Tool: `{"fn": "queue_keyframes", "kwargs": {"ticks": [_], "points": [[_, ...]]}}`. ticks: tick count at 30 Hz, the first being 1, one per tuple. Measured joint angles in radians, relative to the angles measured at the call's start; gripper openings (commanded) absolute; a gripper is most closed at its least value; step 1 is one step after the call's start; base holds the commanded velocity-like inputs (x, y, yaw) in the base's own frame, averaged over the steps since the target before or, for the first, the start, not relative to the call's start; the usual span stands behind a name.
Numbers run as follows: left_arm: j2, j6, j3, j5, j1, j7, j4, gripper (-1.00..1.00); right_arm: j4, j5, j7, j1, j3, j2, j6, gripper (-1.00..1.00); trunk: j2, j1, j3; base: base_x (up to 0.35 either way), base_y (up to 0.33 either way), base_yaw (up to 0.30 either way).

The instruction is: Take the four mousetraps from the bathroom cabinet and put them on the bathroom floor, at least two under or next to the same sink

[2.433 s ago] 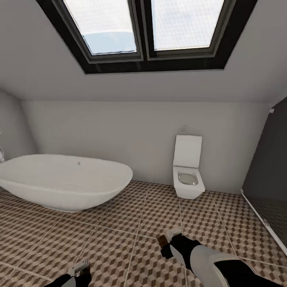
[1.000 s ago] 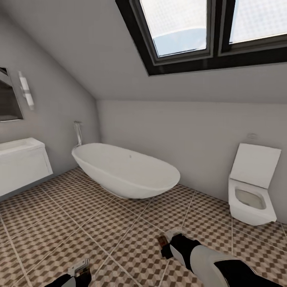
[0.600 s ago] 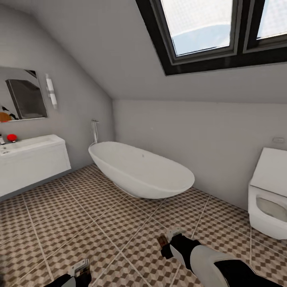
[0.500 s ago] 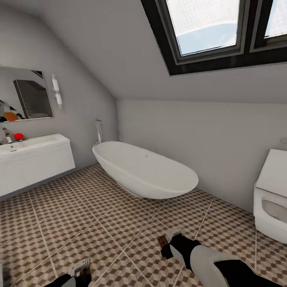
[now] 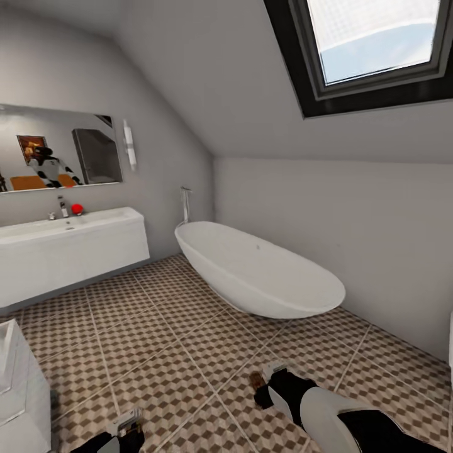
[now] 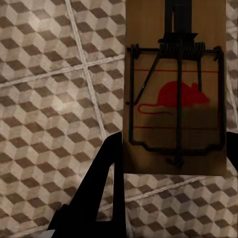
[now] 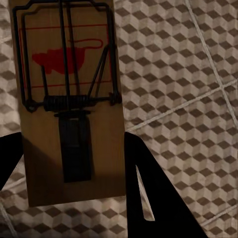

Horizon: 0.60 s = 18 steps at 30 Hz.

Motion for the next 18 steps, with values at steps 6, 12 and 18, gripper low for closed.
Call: {"fn": "queue_keyframes", "kwargs": {"ticks": [6,12,18], "points": [[0.000,0.000,0.000,0.000,0.000,0.000,0.000,-1.00,0.000,0.000,0.000,0.000,0.000,0.000,0.000,-1.00,0.000,0.000,0.000,0.000,0.000,0.297],[-0.001,0.000,0.000,0.001,0.000,0.000,0.000,-1.00,0.000,0.000,0.000,0.000,0.000,0.000,0.000,-1.00,0.000,0.000,0.000,0.000,0.000,0.294],[-0.002,0.000,0.000,0.001,0.000,0.000,0.000,-1.00,0.000,0.000,0.003,0.000,0.000,0.000,0.003,-1.00,0.000,0.000,0.000,0.000,0.000,0.105]]}}
